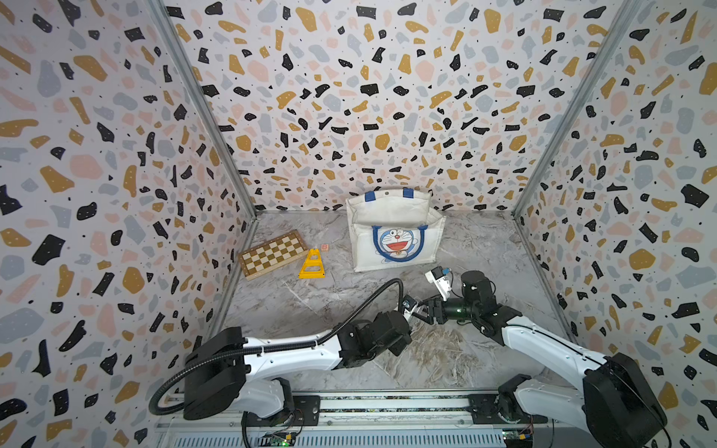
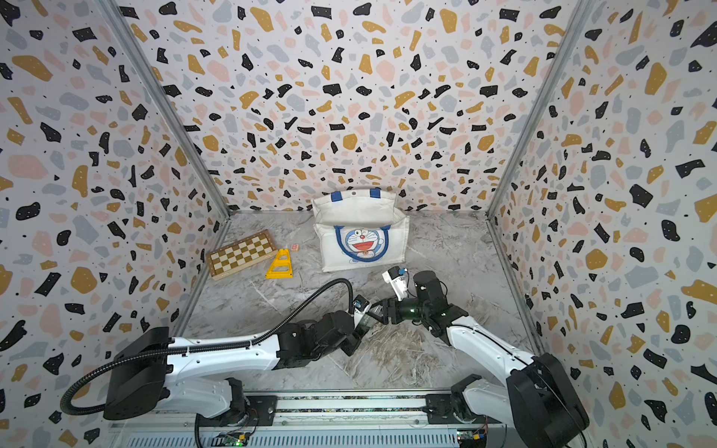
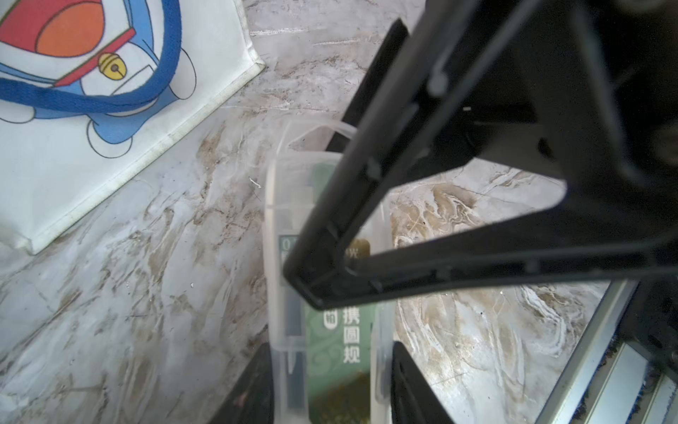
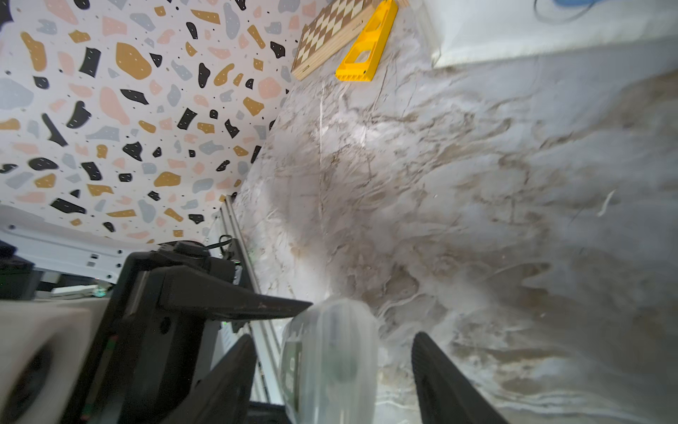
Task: Put the compass set into the canvas bag
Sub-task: Pick up the compass set at the center of the board, then place the compass set in the canvas bag.
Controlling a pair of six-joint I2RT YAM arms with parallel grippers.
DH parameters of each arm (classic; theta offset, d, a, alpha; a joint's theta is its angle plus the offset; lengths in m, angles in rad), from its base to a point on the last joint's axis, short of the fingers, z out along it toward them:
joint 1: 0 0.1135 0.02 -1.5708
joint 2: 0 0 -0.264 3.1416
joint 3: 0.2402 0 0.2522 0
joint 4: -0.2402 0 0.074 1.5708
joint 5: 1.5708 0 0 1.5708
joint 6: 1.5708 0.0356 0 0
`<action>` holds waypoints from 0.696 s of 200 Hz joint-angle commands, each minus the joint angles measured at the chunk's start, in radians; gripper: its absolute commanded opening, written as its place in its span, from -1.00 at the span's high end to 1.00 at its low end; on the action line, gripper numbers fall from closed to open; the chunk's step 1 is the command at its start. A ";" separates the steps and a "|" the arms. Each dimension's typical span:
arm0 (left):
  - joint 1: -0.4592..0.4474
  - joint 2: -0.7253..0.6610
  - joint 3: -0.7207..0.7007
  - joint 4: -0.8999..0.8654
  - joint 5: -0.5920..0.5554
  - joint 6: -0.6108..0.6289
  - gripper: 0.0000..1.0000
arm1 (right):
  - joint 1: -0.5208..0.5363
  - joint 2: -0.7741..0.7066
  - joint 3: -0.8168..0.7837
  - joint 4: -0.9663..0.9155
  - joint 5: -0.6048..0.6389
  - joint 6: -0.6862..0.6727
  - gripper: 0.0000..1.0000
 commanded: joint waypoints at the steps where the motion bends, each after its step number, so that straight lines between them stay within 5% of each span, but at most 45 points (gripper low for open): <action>1: -0.004 -0.012 -0.016 0.070 -0.024 0.025 0.37 | 0.007 0.000 -0.015 0.108 -0.091 0.068 -0.06; 39: -0.004 -0.010 -0.019 0.066 -0.062 -0.001 0.17 | 0.007 0.002 -0.014 0.098 -0.056 0.069 0.55; 64: -0.005 -0.023 -0.030 0.060 -0.085 -0.012 -0.28 | 0.007 -0.012 0.012 0.039 0.024 0.044 0.85; 89: -0.005 -0.055 -0.050 0.044 -0.117 -0.027 -0.54 | 0.008 -0.047 0.088 -0.077 0.143 -0.014 0.92; 139: 0.025 -0.181 -0.150 0.085 -0.084 -0.080 -0.67 | 0.027 -0.081 0.354 -0.162 0.405 -0.063 1.00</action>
